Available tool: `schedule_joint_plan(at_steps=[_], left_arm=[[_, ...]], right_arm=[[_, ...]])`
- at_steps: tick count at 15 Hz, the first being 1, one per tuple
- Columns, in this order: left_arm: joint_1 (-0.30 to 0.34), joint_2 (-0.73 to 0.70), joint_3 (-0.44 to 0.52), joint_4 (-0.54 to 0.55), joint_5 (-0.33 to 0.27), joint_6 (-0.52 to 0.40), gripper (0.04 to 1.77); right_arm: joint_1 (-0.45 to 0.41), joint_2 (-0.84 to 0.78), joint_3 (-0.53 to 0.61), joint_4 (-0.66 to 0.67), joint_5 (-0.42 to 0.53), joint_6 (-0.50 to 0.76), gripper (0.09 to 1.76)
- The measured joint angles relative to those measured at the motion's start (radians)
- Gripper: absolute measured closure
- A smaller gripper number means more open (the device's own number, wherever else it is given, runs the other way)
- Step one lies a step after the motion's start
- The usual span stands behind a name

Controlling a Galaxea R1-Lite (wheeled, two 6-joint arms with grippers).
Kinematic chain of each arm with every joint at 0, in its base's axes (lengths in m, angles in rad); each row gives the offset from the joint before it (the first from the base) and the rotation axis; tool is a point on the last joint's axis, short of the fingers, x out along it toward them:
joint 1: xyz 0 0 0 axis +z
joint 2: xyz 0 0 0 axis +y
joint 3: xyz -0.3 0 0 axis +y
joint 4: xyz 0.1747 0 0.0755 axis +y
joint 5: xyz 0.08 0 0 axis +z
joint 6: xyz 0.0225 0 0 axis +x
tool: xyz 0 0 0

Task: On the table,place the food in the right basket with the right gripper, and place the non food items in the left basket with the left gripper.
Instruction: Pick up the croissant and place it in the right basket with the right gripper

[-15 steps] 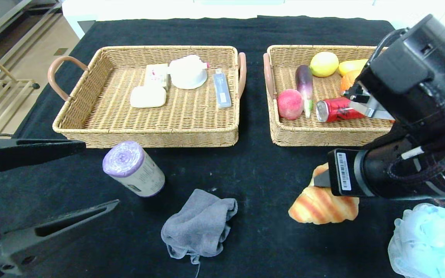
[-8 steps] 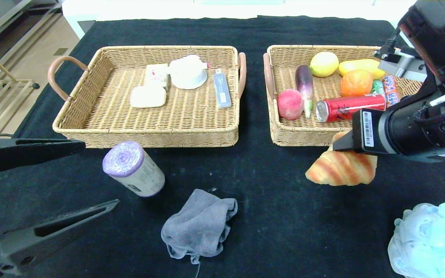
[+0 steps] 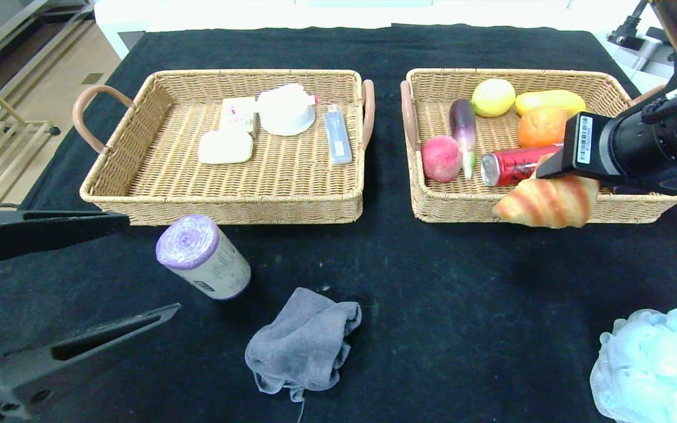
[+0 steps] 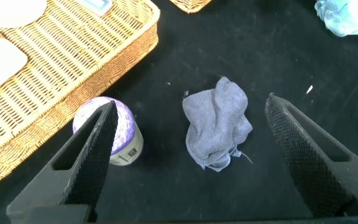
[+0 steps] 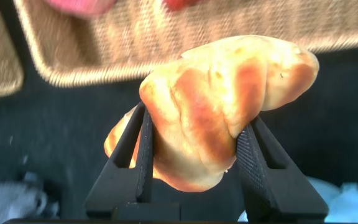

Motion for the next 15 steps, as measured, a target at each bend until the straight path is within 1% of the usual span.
schedule_joint_plan(at_steps=[8, 11, 15], left_arm=[[0.0, -0.001, 0.0, 0.0, 0.0, 0.0, 0.09], [0.0, -0.002, 0.0, 0.0, 0.0, 0.0, 0.09], [0.0, -0.002, 0.0, 0.0, 0.0, 0.0, 0.09]], right_arm=[[-0.151, 0.06, -0.015, -0.252, 0.003, -0.088, 1.01], [-0.21, 0.085, -0.015, -0.368, 0.002, -0.109, 1.01], [-0.251, 0.108, -0.014, -0.48, 0.003, -0.111, 1.02]])
